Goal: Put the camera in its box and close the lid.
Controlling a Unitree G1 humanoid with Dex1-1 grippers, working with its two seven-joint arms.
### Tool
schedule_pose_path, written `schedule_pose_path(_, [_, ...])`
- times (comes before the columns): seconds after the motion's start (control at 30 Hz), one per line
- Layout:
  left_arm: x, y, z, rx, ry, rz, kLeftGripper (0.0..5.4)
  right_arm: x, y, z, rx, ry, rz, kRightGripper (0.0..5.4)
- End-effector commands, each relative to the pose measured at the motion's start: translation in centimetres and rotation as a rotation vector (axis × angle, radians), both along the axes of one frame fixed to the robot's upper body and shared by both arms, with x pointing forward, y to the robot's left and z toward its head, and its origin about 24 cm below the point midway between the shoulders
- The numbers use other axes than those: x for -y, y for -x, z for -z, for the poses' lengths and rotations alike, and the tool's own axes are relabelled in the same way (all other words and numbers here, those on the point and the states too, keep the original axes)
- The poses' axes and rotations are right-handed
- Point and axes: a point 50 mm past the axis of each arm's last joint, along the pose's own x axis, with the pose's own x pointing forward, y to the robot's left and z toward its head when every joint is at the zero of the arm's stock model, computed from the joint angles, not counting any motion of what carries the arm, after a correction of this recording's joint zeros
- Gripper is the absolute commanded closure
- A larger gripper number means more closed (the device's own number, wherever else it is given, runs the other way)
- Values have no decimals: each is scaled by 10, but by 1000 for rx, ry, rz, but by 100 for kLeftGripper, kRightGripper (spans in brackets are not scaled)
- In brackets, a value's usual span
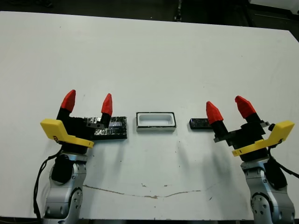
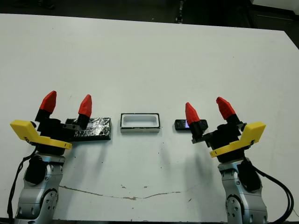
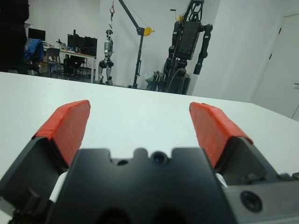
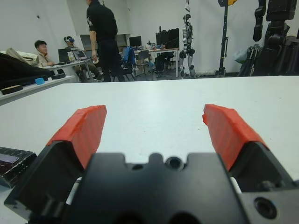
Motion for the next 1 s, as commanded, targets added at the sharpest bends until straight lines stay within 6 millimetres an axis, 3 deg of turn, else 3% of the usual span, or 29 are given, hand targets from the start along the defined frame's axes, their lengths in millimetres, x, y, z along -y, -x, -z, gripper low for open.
schedule_pose_path(0.03, [0, 1, 1, -15, 3, -4, 0, 3, 1, 0, -1, 6, 0, 1])
schedule_pose_path(0.47, [2, 1, 3, -22, 9, 2, 0, 9, -1, -2, 13, 55, -14, 1])
schedule_pose_path(0.7, [-1, 1, 4, -19, 16, -2, 0, 32, -22, -33, 49, 246, -87, 1])
schedule_pose_path(1.0, [-1, 2, 5, -19, 12, -4, 0, 59, -61, -78, 11, 582, -351, 1])
